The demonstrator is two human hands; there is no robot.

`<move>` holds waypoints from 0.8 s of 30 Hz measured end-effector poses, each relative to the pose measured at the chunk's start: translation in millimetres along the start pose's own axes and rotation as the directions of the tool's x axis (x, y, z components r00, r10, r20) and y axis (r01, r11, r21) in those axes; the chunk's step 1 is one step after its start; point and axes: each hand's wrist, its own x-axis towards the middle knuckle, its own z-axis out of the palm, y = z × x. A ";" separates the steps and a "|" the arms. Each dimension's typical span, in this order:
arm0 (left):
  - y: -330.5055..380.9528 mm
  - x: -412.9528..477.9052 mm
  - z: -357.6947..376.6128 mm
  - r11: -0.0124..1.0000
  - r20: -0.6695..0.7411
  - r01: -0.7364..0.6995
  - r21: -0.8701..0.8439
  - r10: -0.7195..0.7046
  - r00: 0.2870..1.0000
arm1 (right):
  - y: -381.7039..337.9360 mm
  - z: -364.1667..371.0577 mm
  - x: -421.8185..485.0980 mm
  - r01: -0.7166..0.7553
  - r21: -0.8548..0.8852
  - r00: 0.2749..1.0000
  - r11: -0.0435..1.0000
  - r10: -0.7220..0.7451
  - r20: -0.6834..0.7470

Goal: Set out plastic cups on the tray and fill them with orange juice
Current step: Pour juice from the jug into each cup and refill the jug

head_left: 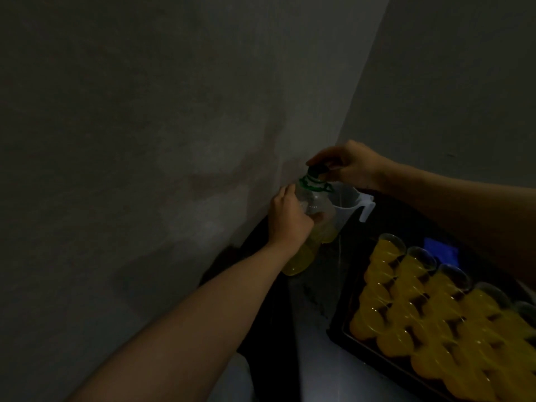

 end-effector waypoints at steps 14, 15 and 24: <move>-4.6 0.9 4.0 0.999 0.013 0.033 0.012 -0.033 0.999 | -12.6 -7.2 12.6 0.027 -0.205 0.996 0.978 -0.009 0.087; -4.4 0.7 3.8 0.999 0.012 0.040 0.006 -0.040 0.999 | -14.4 -8.8 13.9 0.030 -0.219 0.995 0.975 -0.008 0.103; -4.0 0.8 3.2 0.999 0.027 0.034 0.027 -0.034 0.999 | -15.8 -8.3 19.5 0.050 -0.356 0.992 0.933 -0.005 0.126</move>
